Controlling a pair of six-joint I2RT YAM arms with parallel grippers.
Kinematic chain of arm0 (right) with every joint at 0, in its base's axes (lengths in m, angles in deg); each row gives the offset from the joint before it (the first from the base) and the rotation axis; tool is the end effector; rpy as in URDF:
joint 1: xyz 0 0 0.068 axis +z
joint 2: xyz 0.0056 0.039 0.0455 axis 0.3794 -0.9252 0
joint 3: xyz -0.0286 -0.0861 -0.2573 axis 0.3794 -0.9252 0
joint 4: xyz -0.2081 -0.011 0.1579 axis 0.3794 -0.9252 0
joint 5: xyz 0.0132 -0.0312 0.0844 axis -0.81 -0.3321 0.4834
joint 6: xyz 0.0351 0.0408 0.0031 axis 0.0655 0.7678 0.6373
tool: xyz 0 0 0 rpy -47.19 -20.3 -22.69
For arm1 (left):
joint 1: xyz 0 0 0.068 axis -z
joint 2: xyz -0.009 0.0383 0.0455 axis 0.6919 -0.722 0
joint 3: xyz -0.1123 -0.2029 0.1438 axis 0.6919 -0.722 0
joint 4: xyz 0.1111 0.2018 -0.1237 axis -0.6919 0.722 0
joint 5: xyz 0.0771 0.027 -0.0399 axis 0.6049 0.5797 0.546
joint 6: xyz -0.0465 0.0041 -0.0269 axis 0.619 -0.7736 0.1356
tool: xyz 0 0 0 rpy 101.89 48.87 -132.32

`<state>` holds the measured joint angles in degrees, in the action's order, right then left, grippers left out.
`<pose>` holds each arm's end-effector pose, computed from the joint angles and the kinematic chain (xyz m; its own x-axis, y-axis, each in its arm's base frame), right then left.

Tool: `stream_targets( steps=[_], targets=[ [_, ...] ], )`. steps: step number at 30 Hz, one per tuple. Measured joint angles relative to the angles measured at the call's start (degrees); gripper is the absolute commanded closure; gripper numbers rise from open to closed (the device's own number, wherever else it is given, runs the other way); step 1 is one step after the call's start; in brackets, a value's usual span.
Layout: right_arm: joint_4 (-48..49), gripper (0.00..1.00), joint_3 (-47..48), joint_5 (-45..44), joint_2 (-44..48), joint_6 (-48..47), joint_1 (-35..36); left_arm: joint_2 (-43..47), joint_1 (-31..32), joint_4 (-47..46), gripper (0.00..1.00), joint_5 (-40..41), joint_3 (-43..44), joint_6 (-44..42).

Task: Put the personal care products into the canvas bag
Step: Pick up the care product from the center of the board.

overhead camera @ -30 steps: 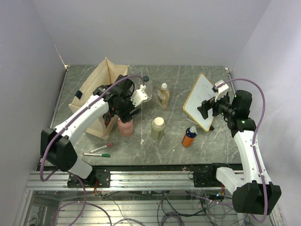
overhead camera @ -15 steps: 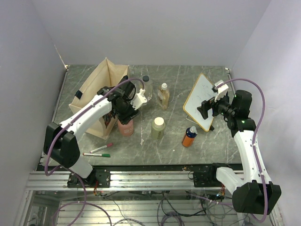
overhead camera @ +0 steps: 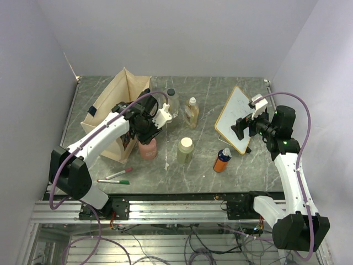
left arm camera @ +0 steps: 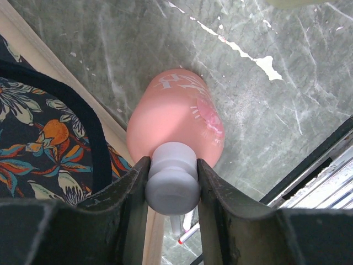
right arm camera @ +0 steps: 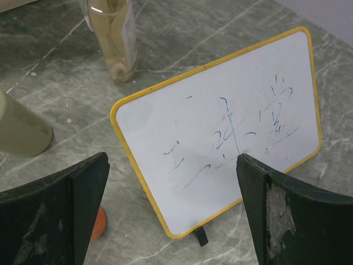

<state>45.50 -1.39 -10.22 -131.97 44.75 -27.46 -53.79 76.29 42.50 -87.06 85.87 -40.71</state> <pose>0.2117 0.0005 0.3173 -0.2733 -0.2749 -0.9218 -0.5425 0.8354 -0.0884 0.2504 -0.1642 0.2882 -0.4692 0.7908 -0.3930 0.8429 0.5338 0.0678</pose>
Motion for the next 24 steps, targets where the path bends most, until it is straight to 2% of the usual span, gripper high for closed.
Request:
stream_targets(
  steps=[4,5,15,24],
  targets=[
    [0.0,0.00,0.0,0.1,0.0,-0.2,0.0,0.0,0.0,0.7,0.92,-0.3,0.3,-0.6],
    [0.0,0.00,0.0,0.1,0.0,-0.2,0.0,0.0,0.0,0.8,0.93,-0.6,0.3,-0.9],
    [0.0,0.00,0.0,0.2,0.0,-0.3,0.0,0.4,0.1,6.1,0.93,-6.1,2.7,-6.4],
    [0.0,0.00,0.0,0.2,0.0,-0.6,0.0,1.6,0.1,11.9,0.93,-7.8,14.7,-8.8]
  ],
)
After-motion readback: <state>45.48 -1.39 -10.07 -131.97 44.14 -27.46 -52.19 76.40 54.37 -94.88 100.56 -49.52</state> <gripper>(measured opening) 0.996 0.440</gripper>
